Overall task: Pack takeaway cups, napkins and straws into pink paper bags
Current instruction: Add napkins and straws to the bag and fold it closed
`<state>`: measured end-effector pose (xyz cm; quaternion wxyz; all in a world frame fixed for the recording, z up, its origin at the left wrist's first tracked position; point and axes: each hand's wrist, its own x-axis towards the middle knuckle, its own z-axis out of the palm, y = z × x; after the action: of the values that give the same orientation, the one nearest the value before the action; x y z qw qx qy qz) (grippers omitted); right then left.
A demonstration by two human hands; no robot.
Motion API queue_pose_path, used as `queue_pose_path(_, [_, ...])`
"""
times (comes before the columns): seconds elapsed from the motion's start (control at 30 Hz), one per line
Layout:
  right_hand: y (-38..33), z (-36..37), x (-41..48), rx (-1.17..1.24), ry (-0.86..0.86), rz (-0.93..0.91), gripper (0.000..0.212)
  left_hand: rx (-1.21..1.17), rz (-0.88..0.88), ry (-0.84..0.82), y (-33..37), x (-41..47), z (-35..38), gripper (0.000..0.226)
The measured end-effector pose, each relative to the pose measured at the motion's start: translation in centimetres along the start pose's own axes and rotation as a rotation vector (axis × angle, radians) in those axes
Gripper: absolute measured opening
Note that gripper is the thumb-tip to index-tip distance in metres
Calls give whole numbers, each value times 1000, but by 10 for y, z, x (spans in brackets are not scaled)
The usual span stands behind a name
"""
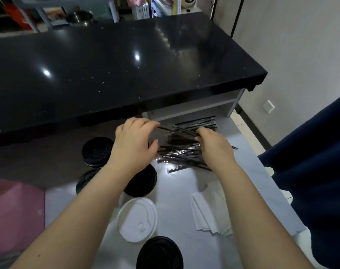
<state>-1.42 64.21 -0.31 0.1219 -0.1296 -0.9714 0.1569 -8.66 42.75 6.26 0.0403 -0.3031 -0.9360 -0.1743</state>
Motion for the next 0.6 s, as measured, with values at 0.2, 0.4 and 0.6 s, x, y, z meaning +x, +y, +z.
queue_pose_path(0.2, [-57,-41,-15,-15,20,-75,18,-15,-6,107,-25,-24,-49,45])
queue_pose_path(0.4, [-148,-67,-34,56,71,-190,8,-34,-3,260,-72,-74,-109,46])
queue_pose_path(0.6, [-267,-49,-50,15,20,-353,11,0,-77,332,-147,-144,-167,47])
